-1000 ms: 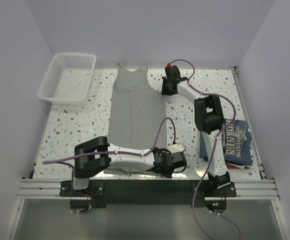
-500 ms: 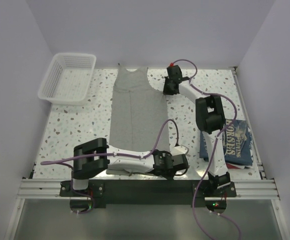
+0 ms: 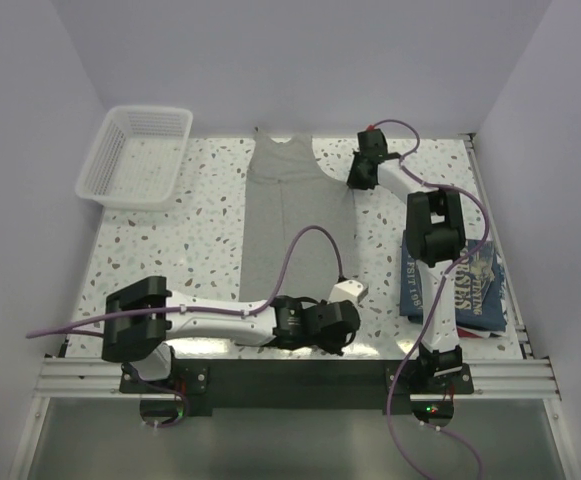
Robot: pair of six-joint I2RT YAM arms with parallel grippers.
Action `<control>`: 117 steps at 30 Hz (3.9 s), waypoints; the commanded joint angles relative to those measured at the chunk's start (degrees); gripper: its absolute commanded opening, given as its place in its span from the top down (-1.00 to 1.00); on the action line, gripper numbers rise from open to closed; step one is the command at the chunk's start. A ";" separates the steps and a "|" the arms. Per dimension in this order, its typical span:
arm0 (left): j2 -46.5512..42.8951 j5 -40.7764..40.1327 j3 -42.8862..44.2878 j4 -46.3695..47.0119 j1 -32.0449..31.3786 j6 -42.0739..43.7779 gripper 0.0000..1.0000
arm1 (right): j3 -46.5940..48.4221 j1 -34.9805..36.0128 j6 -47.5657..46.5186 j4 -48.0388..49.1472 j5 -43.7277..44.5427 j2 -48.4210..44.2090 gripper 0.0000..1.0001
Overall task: Fold and stack the tank tops
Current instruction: Fold the tank top
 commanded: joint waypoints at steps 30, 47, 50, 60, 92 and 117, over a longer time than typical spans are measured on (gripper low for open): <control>-22.17 -6.34 -25.42 7.11 1.89 -14.90 1.00 | 3.33 7.64 6.24 -6.83 14.16 -9.52 1.00; -24.63 -8.62 -27.88 1.15 1.18 -19.12 1.00 | 13.88 11.77 6.06 -7.36 10.12 -2.76 1.00; -25.25 -8.80 -28.49 0.26 1.01 -20.17 1.00 | 16.08 12.82 6.24 -7.36 9.59 -0.56 1.00; -26.31 -9.51 -30.25 -2.11 -0.13 -22.90 1.00 | 20.56 16.51 6.76 -5.52 8.27 4.36 1.00; -27.18 -11.26 -30.61 -4.66 -1.63 -26.33 0.89 | 23.03 20.12 6.94 0.46 4.76 9.82 0.67; -31.50 -7.32 -17.07 -6.97 31.40 -0.86 0.26 | -8.50 20.03 5.01 -0.95 0.71 -18.65 0.04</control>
